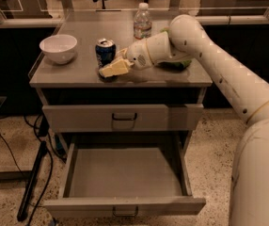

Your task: Pick pepsi can from middle drawer and place on counter

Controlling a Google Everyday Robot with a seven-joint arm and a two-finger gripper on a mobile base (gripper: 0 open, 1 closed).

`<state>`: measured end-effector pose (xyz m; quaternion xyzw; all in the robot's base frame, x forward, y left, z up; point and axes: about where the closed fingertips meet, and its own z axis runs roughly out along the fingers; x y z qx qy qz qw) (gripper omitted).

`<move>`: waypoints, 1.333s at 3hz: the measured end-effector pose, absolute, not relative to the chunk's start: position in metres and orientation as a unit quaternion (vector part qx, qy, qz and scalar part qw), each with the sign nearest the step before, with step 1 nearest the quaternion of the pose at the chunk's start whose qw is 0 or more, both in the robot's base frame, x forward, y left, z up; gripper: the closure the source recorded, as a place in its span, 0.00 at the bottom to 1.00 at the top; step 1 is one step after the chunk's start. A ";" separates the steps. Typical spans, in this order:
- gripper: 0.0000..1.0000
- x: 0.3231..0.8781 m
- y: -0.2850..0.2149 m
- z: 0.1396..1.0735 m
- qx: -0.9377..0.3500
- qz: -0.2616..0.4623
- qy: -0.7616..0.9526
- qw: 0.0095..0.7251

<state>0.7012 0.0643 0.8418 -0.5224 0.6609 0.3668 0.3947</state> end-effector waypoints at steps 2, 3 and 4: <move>0.12 0.701 0.064 0.842 -0.522 0.367 0.661 0.395; 0.00 0.701 0.064 0.842 -0.522 0.367 0.661 0.395; 0.00 0.701 0.064 0.842 -0.522 0.367 0.661 0.395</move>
Offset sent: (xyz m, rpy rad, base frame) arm 0.0000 0.0000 0.0000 0.0000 0.0000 0.0000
